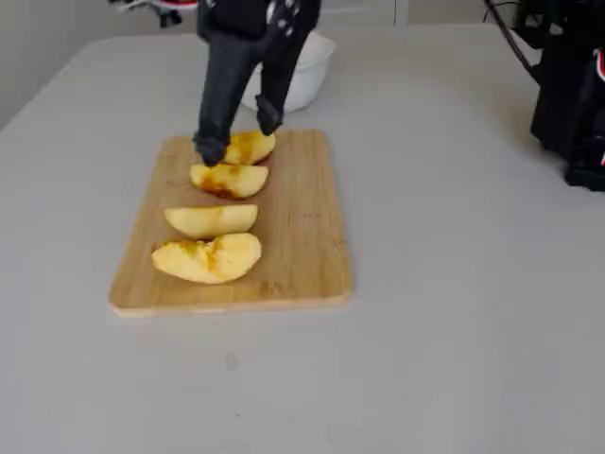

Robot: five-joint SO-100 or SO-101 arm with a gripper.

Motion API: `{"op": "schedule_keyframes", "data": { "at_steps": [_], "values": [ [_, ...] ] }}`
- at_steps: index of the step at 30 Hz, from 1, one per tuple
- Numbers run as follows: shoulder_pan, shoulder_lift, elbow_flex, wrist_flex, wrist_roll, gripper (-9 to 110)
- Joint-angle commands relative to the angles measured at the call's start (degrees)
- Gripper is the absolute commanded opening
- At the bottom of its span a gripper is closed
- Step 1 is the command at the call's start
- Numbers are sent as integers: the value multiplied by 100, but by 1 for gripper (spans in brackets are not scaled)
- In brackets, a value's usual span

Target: Pick up the third from the right apple slice from the cutting board and place it into the bowl

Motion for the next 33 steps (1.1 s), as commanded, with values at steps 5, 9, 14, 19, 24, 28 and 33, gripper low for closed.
{"op": "schedule_keyframes", "data": {
  "at_steps": [5,9,14,19,24,28,33],
  "values": [
    [44,-1213,-1600,264,-18,38],
    [167,-1556,-2004,237,-9,37],
    [211,-1687,-2021,88,9,37],
    [255,-1819,-2021,-88,26,36],
    [281,-1995,-2021,-272,26,35],
    [316,-2118,-2021,-387,0,31],
    [396,-2224,-2021,-562,-9,21]
  ]
}}
